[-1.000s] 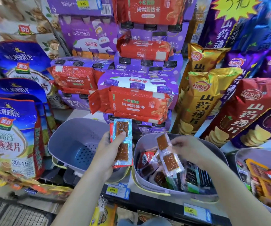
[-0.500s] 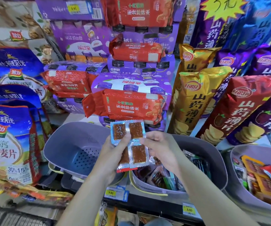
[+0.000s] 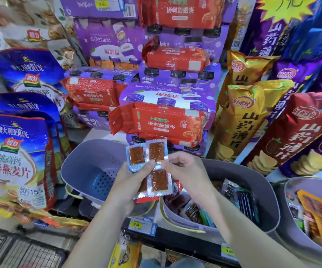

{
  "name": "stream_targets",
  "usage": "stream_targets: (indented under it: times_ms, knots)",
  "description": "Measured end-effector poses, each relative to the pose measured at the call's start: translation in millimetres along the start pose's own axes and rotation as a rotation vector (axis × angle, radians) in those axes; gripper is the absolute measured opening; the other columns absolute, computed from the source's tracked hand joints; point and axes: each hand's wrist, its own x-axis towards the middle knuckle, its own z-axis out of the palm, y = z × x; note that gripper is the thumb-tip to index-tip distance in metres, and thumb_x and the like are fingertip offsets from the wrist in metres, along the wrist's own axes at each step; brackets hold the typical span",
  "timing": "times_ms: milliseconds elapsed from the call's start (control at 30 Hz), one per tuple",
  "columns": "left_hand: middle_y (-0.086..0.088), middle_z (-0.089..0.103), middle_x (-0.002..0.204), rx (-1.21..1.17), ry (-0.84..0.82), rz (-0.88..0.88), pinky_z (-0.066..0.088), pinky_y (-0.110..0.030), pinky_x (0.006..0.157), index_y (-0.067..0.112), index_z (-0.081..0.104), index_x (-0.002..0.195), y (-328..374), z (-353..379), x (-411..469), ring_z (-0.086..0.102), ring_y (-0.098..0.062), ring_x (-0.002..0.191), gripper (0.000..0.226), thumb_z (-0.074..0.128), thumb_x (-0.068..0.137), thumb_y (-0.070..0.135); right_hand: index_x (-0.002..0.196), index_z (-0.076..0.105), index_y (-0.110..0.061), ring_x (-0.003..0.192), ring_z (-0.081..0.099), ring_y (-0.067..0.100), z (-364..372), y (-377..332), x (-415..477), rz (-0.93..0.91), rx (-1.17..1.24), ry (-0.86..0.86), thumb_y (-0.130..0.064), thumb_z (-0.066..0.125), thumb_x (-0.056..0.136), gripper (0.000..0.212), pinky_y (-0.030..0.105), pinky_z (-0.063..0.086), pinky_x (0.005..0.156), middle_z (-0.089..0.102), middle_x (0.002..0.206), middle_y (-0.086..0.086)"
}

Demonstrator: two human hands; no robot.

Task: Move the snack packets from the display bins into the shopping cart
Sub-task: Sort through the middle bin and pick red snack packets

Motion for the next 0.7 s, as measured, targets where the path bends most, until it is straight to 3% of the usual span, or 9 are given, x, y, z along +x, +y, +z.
stream_targets:
  times_ms: [100, 167, 233, 300, 433, 600, 700]
  knots:
    - [-0.003, 0.082, 0.110, 0.003, -0.019, -0.026, 0.064, -0.041, 0.077, 0.030, 0.075, 0.115, -2, -2, -1, 0.080, -0.025, 0.099, 0.053, 0.088, 0.067, 0.048, 0.097, 0.079, -0.013, 0.082, 0.065, 0.026, 4, -1, 1, 0.142, 0.251, -0.082, -0.019, 0.080, 0.090, 0.009, 0.046, 0.058, 0.081, 0.075, 0.102, 0.020]
    - [-0.006, 0.082, 0.109, -0.008, -0.058, -0.046, 0.065, -0.038, 0.069, 0.032, 0.077, 0.110, -2, -1, -2, 0.080, -0.027, 0.098, 0.047, 0.089, 0.068, 0.048, 0.096, 0.079, -0.008, 0.089, 0.070, 0.036, 7, 2, 3, 0.189, 0.314, -0.086, -0.014, 0.080, 0.089, 0.010, 0.059, 0.058, 0.087, 0.073, 0.106, 0.026]
    - [-0.008, 0.082, 0.108, 0.000, -0.059, -0.047, 0.064, -0.035, 0.066, 0.028, 0.074, 0.116, -1, 0, -2, 0.080, -0.027, 0.096, 0.053, 0.090, 0.068, 0.044, 0.092, 0.080, -0.016, 0.084, 0.074, 0.023, 9, 6, 5, 0.136, 0.179, -0.068, -0.023, 0.083, 0.087, 0.010, 0.040, 0.062, 0.072, 0.078, 0.096, 0.011]
    - [-0.008, 0.082, 0.106, 0.011, -0.045, -0.047, 0.063, -0.033, 0.064, 0.022, 0.069, 0.122, -2, 1, -1, 0.081, -0.026, 0.093, 0.059, 0.089, 0.070, 0.038, 0.090, 0.080, -0.022, 0.077, 0.072, 0.012, 9, 6, 7, 0.086, 0.044, -0.068, -0.029, 0.084, 0.086, 0.009, 0.027, 0.057, 0.067, 0.079, 0.089, 0.000]
    - [-0.005, 0.082, 0.105, 0.002, -0.026, -0.053, 0.063, -0.034, 0.060, 0.026, 0.071, 0.119, -1, -5, 0, 0.081, -0.025, 0.090, 0.054, 0.088, 0.070, 0.041, 0.094, 0.079, -0.018, 0.074, 0.075, 0.017, -13, 4, 18, 0.142, 0.005, -0.103, -0.028, 0.080, 0.091, 0.010, 0.024, 0.059, 0.065, 0.079, 0.085, 0.003]
    - [-0.003, 0.082, 0.106, -0.013, 0.031, -0.047, 0.063, -0.033, 0.061, 0.028, 0.073, 0.117, -2, -20, 6, 0.081, -0.022, 0.092, 0.032, 0.084, 0.087, 0.032, 0.104, 0.071, 0.002, 0.061, 0.066, 0.020, -27, 40, 32, 0.417, -0.362, -0.178, -0.028, 0.075, 0.095, 0.031, 0.024, 0.051, 0.046, 0.074, 0.078, 0.010]
    - [-0.004, 0.082, 0.108, -0.006, 0.048, -0.049, 0.065, -0.039, 0.067, 0.028, 0.072, 0.118, -4, -24, 8, 0.081, -0.025, 0.093, 0.029, 0.082, 0.091, 0.030, 0.109, 0.066, 0.004, 0.060, 0.066, 0.024, -9, 63, 33, 0.538, -0.523, -0.311, -0.037, 0.071, 0.097, 0.042, 0.034, 0.060, 0.054, 0.070, 0.081, 0.011]
